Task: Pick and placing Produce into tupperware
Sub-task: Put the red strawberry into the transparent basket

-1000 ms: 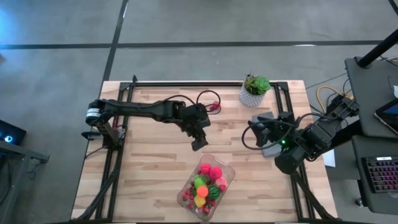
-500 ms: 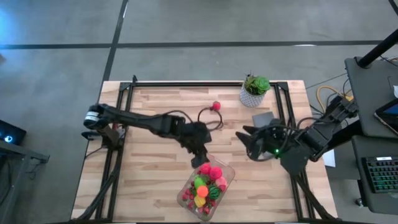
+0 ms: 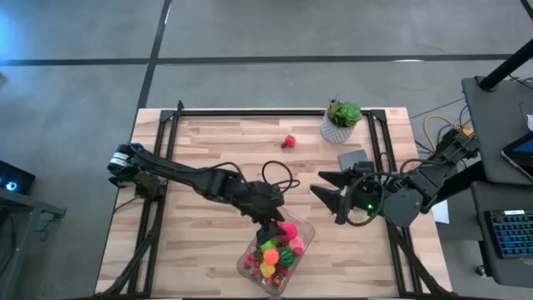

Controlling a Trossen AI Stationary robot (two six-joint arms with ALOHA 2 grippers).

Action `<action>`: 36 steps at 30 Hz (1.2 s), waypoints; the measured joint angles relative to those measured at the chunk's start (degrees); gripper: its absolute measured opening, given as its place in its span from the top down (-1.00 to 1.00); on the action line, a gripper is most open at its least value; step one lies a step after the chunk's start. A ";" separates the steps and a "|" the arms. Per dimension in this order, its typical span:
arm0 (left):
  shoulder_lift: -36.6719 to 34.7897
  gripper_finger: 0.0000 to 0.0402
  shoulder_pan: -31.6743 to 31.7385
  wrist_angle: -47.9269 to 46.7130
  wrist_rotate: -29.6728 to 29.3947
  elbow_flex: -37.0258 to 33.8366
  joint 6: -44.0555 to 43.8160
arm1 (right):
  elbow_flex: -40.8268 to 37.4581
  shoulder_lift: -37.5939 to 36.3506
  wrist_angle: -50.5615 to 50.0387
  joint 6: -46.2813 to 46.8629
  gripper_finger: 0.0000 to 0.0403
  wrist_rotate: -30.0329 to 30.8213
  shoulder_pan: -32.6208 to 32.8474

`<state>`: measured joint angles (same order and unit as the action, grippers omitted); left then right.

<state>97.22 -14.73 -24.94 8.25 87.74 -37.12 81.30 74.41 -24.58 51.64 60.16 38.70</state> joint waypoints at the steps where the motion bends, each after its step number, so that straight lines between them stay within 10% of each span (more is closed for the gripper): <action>1: -0.26 -0.12 -0.16 0.63 0.03 0.00 0.04 | 0.00 0.00 -0.02 -1.68 -0.54 0.12 -0.42; 25: -12.42 -0.12 23.92 -13.17 1.69 -0.17 21.21 | 0.00 0.60 -22.99 -2.73 -0.51 -13.59 -47.92; 36: -12.73 -0.12 34.67 -14.85 7.72 -3.87 25.45 | -0.11 1.53 -22.62 -1.33 -0.54 -18.34 -52.62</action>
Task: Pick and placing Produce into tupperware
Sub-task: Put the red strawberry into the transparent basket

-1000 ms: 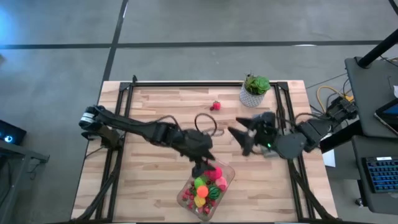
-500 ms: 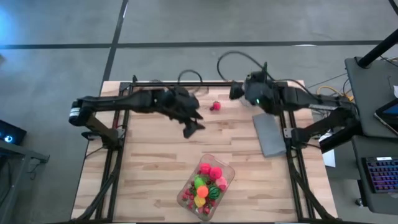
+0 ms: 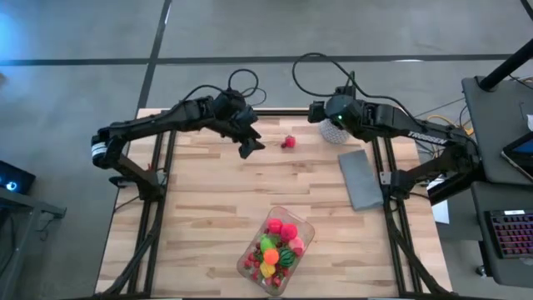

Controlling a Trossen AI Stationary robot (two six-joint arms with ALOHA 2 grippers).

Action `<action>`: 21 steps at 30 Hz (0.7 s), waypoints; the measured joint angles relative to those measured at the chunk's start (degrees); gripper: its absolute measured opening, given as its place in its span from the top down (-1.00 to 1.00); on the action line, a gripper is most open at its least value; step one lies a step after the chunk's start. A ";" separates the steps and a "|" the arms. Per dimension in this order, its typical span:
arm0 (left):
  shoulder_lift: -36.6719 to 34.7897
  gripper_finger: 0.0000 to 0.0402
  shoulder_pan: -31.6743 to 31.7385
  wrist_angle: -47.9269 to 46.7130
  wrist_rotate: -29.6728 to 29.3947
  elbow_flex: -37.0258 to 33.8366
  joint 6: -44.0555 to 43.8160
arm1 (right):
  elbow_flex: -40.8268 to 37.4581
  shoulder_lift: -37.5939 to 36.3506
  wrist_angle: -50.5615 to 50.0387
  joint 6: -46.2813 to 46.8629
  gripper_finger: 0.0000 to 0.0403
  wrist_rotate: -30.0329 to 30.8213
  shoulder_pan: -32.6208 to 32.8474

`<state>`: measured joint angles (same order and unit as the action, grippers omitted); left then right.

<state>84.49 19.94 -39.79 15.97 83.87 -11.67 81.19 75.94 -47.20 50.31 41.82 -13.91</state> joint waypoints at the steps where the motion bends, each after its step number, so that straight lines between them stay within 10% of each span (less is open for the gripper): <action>1: 0.00 -0.12 0.58 0.38 0.01 -0.62 -0.14 | 0.00 -0.02 0.54 -1.02 -0.53 0.04 -0.04; 8: -0.60 -0.12 2.74 5.97 0.06 -4.22 -7.05 | 1.63 -0.37 1.64 -17.62 -0.53 3.23 -0.39; 21: -0.90 -0.12 3.25 19.43 -0.12 -5.55 -10.51 | 1.62 1.81 0.10 -21.80 -0.50 -3.37 -1.81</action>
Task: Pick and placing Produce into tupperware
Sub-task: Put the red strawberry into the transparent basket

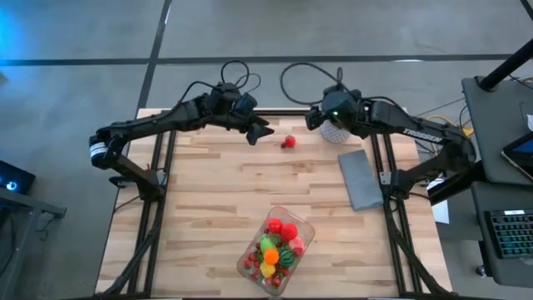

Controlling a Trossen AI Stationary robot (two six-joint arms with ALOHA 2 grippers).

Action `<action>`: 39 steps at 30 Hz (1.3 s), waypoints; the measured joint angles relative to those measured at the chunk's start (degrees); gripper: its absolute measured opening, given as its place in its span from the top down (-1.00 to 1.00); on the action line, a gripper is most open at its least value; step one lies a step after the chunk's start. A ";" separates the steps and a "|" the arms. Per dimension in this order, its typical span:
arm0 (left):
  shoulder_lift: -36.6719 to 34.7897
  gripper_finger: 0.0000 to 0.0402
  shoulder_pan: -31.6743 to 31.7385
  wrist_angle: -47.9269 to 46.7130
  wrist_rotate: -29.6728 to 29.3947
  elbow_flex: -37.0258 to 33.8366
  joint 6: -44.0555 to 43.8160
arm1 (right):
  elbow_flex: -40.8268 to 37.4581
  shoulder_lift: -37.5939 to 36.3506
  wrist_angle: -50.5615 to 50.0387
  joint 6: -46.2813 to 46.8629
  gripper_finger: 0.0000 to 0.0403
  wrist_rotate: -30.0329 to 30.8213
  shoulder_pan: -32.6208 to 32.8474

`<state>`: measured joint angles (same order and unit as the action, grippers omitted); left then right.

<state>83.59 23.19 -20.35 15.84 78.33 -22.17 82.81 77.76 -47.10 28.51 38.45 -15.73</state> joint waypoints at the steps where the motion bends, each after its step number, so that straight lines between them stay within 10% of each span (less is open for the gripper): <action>1: 0.00 -0.12 0.01 -0.03 0.01 -0.14 -0.01 | 0.02 0.76 -0.70 0.01 -0.50 -0.74 -0.36; 10: 0.00 -0.12 0.05 -1.31 0.02 -4.24 -4.18 | 0.06 8.38 -3.43 -2.48 -0.50 -6.23 -0.71; 23: -11.56 -0.12 0.57 -4.20 -7.18 -14.54 -6.02 | 1.17 26.49 1.98 -0.46 -0.50 -45.79 -17.42; 39: -28.30 -0.12 1.60 -3.52 -15.43 -30.40 -10.54 | 4.41 33.89 0.42 4.64 -0.50 -44.71 -16.00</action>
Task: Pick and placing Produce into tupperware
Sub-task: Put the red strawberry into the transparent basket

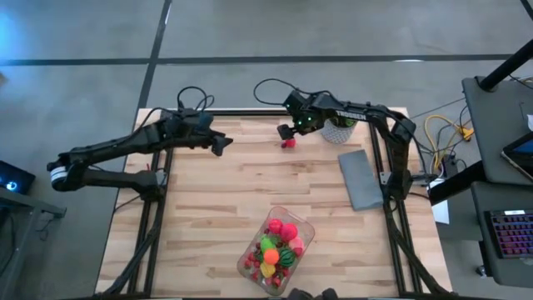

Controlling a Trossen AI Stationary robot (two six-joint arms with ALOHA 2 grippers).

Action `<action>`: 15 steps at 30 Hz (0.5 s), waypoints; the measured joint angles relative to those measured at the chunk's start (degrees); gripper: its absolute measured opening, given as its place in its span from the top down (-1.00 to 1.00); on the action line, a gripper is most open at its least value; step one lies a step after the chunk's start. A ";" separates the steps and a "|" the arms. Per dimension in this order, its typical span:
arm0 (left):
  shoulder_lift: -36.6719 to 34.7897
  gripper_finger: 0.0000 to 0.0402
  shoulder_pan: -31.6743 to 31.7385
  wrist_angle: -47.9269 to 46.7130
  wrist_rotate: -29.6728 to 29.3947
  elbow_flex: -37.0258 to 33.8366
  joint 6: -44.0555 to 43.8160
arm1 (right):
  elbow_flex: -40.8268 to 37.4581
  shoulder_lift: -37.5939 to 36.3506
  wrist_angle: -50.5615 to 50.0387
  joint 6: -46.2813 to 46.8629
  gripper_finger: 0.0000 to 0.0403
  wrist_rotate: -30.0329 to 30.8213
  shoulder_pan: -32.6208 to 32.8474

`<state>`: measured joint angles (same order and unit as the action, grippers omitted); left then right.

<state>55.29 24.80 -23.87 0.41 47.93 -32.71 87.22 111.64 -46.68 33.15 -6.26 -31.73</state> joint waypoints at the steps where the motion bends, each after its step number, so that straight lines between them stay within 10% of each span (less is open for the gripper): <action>1: -0.04 -0.12 -0.01 0.10 0.03 -0.25 0.00 | 0.00 0.10 -0.04 0.95 -0.50 1.36 0.30; 15: 0.09 -0.12 -0.03 1.07 0.44 -2.19 0.26 | 0.73 6.84 1.61 9.36 -0.46 3.46 1.10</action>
<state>55.38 24.77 -22.81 0.86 45.74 -32.45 87.95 118.49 -45.07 42.51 -2.80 -30.63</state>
